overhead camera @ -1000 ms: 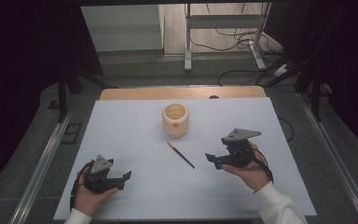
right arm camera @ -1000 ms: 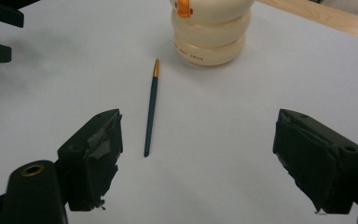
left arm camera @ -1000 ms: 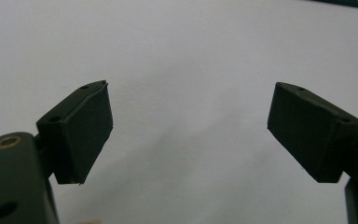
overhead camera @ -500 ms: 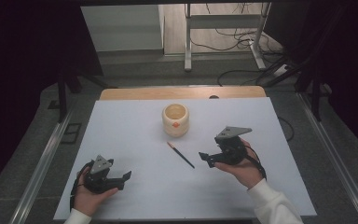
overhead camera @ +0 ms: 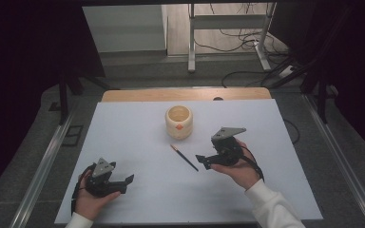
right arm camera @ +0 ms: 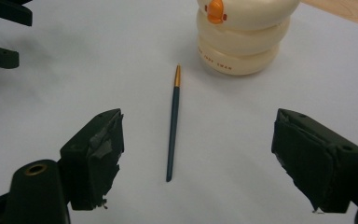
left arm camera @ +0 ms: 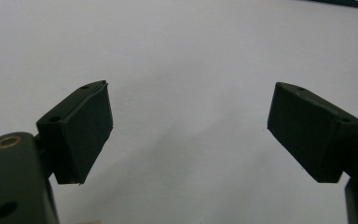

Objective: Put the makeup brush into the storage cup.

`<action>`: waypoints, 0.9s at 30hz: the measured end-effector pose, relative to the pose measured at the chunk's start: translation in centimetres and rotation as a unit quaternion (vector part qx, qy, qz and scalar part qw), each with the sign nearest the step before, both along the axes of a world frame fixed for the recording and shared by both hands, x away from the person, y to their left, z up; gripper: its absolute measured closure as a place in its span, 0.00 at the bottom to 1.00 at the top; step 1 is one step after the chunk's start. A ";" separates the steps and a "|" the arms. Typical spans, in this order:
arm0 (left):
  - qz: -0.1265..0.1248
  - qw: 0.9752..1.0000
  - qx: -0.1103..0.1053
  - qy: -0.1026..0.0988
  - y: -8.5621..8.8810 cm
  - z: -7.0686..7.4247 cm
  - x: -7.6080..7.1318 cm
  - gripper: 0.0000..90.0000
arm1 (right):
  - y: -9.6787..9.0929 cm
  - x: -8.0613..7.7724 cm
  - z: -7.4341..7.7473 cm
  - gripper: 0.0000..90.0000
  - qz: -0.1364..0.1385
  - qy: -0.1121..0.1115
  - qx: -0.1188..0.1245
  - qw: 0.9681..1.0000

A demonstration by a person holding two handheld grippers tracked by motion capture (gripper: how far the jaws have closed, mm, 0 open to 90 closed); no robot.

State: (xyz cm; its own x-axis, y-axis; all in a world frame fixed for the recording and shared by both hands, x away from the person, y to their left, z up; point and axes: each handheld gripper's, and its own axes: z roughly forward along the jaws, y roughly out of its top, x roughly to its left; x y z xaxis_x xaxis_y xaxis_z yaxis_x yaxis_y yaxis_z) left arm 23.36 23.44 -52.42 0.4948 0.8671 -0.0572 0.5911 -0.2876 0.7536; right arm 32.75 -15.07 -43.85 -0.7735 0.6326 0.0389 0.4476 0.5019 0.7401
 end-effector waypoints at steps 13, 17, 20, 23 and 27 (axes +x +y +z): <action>-0.004 1.000 0.001 0.002 0.0 -0.1 0.0 0.16 | 1.7 0.4 -0.5 0.19 0.005 0.014 -0.010 1.000; -0.004 1.000 0.000 0.001 0.0 0.0 0.0 0.16 | 2.3 0.4 -0.6 0.19 0.009 0.016 -0.012 1.000; -0.004 1.000 0.000 0.001 0.0 0.0 0.0 0.16 | 2.6 0.5 -0.7 0.19 0.009 0.019 -0.014 1.000; -0.004 1.000 0.000 0.002 0.0 -0.1 0.0 0.16 | 2.9 0.5 -0.8 0.20 0.009 0.022 -0.015 1.000; -0.004 1.000 -0.001 -0.002 -0.1 0.1 -0.1 0.16 | 3.2 0.6 -0.8 0.20 0.009 0.023 -0.018 1.000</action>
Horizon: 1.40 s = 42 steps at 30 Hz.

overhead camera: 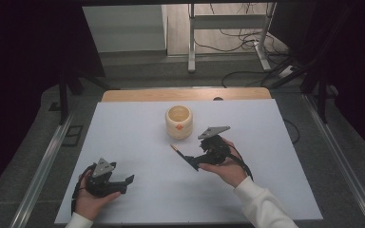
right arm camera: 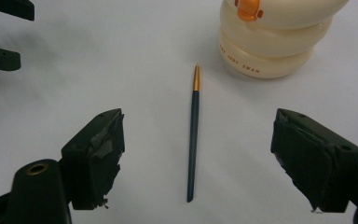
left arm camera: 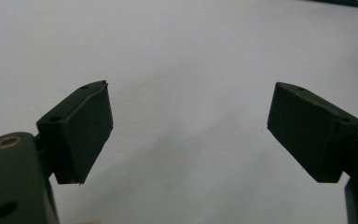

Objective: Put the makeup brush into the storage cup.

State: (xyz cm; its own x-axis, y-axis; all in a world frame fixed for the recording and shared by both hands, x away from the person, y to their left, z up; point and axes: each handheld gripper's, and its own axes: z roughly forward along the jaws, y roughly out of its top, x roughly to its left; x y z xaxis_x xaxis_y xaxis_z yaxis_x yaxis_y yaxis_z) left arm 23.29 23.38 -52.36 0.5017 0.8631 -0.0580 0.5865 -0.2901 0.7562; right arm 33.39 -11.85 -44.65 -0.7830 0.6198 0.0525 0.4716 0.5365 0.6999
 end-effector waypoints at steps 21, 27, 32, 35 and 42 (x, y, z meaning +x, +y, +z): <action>-0.004 1.000 -0.001 0.000 -0.2 0.0 -0.1 0.16 | 2.8 1.4 -0.5 0.20 -0.011 0.023 -0.025 0.999; -0.003 1.000 -0.003 -0.003 -0.1 0.1 -0.1 0.16 | 3.5 2.1 -0.8 0.21 -0.016 0.029 -0.043 0.999; -0.004 1.000 -0.002 -0.002 -0.1 0.1 -0.1 0.16 | 3.9 2.6 -1.1 0.21 -0.020 0.040 -0.052 0.998; -0.003 1.000 -0.003 -0.002 -0.1 0.1 -0.1 0.16 | 4.2 3.0 -1.4 0.21 -0.021 0.046 -0.059 0.997; -0.003 1.000 -0.003 -0.003 -0.1 0.1 -0.1 0.16 | 4.9 3.8 -1.9 0.22 -0.023 0.058 -0.072 0.995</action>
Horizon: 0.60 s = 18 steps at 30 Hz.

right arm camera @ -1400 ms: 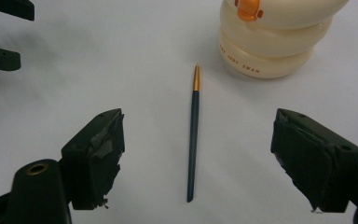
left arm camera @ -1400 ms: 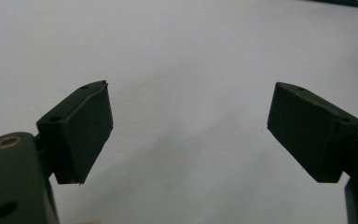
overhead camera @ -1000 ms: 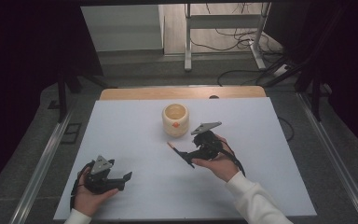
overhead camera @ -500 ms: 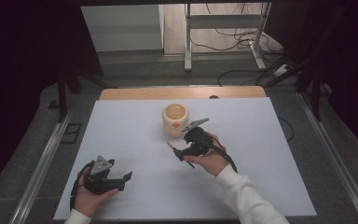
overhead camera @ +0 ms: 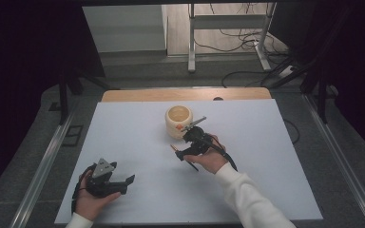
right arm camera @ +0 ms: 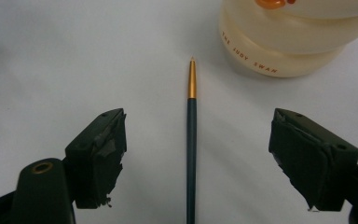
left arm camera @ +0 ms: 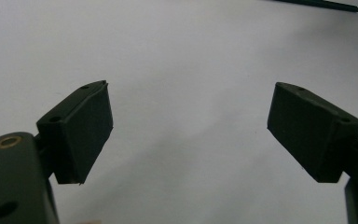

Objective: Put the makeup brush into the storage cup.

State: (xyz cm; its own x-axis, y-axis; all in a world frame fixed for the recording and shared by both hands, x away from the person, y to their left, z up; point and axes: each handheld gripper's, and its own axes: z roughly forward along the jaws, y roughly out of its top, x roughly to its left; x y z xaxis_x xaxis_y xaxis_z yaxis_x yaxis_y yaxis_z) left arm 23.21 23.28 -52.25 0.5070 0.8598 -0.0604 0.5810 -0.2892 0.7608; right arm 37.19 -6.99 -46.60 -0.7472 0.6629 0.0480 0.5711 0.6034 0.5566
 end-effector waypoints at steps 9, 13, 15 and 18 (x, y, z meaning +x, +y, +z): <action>0.001 1.000 0.000 0.002 0.1 -0.1 0.1 0.16 | 1.4 0.7 0.0 0.22 0.005 0.007 -0.017 1.000; 0.001 1.000 -0.001 0.002 0.1 -0.1 0.1 0.16 | 2.1 1.0 -0.2 0.23 0.007 0.013 -0.025 1.000; 0.001 1.000 -0.001 0.002 0.2 -0.1 0.1 0.16 | 2.4 1.1 -0.4 0.23 0.009 0.015 -0.032 0.999; 0.002 1.000 -0.001 0.002 0.2 -0.1 0.1 0.16 | 2.7 1.3 -0.6 0.23 0.010 0.021 -0.041 0.999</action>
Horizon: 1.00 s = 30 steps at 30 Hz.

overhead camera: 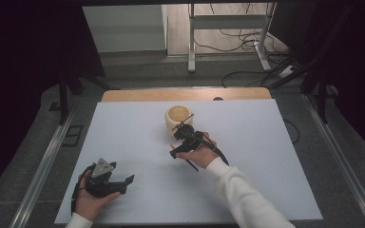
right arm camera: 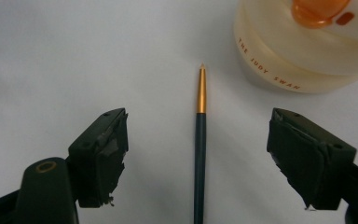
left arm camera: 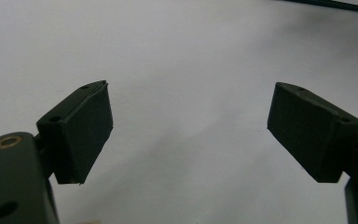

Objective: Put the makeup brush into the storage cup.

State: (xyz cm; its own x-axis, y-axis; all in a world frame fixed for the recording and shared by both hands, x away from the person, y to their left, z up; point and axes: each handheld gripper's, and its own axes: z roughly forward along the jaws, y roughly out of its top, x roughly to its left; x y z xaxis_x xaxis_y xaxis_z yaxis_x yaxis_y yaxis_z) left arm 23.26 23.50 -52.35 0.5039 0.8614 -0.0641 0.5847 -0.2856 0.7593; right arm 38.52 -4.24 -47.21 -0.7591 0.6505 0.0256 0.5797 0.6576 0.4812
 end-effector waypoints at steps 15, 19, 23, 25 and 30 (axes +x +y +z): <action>0.001 1.000 -0.001 0.001 0.1 0.0 0.0 0.16 | 0.7 1.2 -1.4 0.29 -0.003 0.018 -0.035 0.999; 0.000 1.000 0.000 0.001 0.1 0.0 0.0 0.16 | 1.0 1.5 -1.8 0.31 0.000 0.027 -0.052 0.998; 0.001 1.000 -0.001 0.001 0.1 0.0 0.0 0.16 | 1.4 1.8 -1.9 0.33 0.001 0.031 -0.063 0.998; 0.001 1.000 -0.002 0.001 0.1 0.0 0.0 0.16 | 1.6 1.9 -2.0 0.34 0.002 0.034 -0.072 0.997; 0.001 1.000 -0.002 0.001 0.2 0.0 0.0 0.16 | 2.1 2.0 -2.4 0.37 0.007 0.038 -0.094 0.995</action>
State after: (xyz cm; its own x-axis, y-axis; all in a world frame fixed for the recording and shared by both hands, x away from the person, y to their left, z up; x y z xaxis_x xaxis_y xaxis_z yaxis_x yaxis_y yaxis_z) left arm 23.25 23.66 -52.39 0.5023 0.8621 -0.0677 0.5864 -0.2820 0.7593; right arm 40.47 -2.16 -49.56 -0.7691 0.6381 -0.0366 0.5997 0.7402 0.3041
